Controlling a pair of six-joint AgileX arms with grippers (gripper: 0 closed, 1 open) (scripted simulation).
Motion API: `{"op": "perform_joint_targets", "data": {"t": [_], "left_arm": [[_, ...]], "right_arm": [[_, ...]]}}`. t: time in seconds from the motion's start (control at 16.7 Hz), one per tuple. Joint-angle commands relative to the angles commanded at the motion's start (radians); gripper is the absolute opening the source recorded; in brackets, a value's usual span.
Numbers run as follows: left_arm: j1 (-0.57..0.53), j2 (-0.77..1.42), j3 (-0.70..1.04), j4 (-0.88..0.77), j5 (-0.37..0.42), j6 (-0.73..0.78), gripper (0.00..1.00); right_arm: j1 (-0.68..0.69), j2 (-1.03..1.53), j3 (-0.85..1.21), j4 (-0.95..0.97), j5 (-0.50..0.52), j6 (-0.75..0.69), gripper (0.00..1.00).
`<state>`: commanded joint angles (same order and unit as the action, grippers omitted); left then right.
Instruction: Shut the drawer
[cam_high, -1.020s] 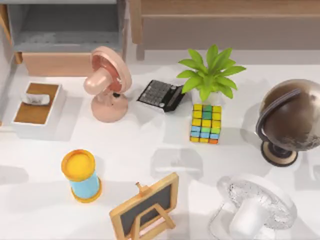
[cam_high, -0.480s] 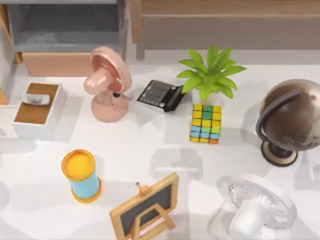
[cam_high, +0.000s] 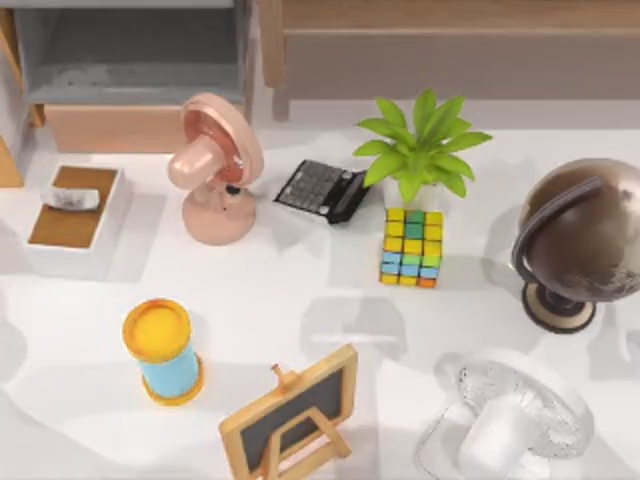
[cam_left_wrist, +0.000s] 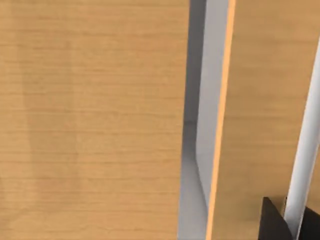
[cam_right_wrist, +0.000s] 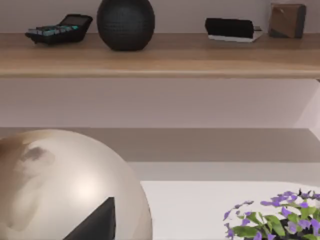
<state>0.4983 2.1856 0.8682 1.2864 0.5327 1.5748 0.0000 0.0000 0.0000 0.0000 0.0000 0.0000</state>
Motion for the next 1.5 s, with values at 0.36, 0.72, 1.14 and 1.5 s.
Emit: {"op": "perform_joint_targets", "data": {"t": [0.36, 0.72, 1.14, 1.5], "left_arm": [[-0.042, 0.048, 0.109, -0.061, -0.038, 0.0, 0.0], [-0.049, 0.09, 0.175, -0.105, -0.058, -0.002, 0.0], [-0.104, 0.176, 0.386, -0.212, -0.104, -0.004, 0.0], [-0.104, 0.176, 0.386, -0.212, -0.104, -0.004, 0.23]], "right_arm": [[0.0, 0.0, 0.0, 0.0, 0.0, 0.0, 1.0], [0.0, 0.0, 0.0, 0.0, 0.0, 0.0, 1.0], [0.0, 0.0, 0.0, 0.0, 0.0, 0.0, 1.0], [0.0, 0.0, 0.0, 0.0, 0.0, 0.0, 1.0]]}}
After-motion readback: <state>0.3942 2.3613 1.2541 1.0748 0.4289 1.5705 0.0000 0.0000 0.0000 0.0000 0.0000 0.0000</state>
